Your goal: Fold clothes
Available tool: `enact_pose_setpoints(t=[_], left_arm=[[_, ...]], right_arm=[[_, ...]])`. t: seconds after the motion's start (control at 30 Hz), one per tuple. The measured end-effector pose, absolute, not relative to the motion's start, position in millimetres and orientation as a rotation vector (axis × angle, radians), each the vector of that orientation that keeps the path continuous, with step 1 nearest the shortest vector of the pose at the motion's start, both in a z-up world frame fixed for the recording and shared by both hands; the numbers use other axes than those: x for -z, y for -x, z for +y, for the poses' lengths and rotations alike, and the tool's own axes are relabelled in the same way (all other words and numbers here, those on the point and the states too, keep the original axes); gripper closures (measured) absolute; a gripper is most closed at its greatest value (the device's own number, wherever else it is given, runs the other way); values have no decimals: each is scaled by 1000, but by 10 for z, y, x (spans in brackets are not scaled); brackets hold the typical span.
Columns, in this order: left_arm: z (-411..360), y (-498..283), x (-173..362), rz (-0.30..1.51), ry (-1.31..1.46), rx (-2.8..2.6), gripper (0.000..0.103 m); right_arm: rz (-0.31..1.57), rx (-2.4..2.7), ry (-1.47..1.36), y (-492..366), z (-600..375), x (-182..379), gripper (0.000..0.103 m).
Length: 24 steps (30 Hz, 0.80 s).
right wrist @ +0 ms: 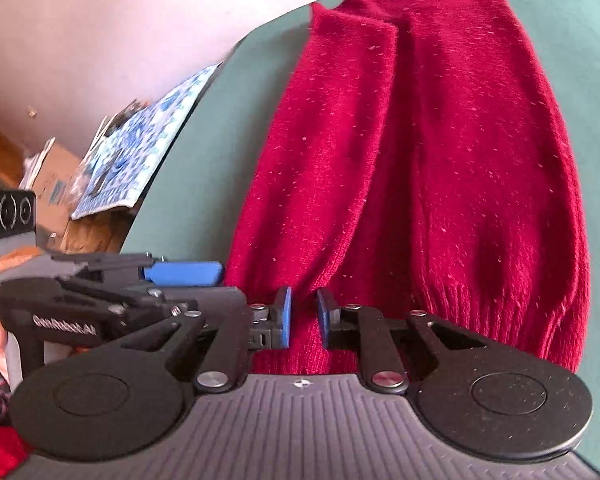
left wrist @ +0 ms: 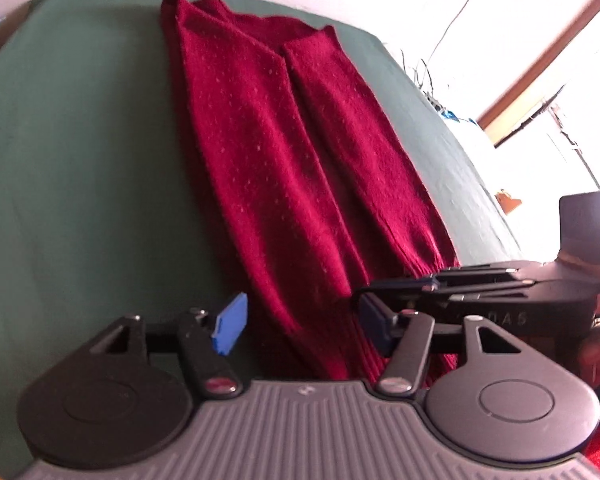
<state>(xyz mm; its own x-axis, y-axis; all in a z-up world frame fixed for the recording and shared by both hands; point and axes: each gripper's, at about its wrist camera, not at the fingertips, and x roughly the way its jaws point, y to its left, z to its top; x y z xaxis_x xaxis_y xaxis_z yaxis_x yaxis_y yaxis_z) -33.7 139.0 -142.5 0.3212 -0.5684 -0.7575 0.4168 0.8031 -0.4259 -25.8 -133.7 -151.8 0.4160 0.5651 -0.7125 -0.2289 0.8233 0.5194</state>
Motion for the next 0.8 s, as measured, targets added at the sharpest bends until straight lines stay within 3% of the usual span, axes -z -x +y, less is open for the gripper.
enact_pose_setpoints(t=[0.13, 0.2, 0.27, 0.43, 0.8], left_arm=[[1347, 323, 1459, 1079, 175, 636, 46], [1334, 334, 1458, 1068, 164, 623, 59], [1329, 331, 1470, 1062, 159, 610, 84], [1458, 252, 1515, 1080, 265, 600, 99], [1701, 315, 1244, 1028, 286, 622, 103]], right_arm=[[1046, -531, -375, 222, -1336, 1562, 89], [1040, -537, -363, 230, -1350, 1557, 92], [1040, -541, -366, 236, -1376, 1558, 95], [1024, -548, -384, 267, -1427, 1538, 97], [1018, -637, -472, 325, -1467, 1320, 98]])
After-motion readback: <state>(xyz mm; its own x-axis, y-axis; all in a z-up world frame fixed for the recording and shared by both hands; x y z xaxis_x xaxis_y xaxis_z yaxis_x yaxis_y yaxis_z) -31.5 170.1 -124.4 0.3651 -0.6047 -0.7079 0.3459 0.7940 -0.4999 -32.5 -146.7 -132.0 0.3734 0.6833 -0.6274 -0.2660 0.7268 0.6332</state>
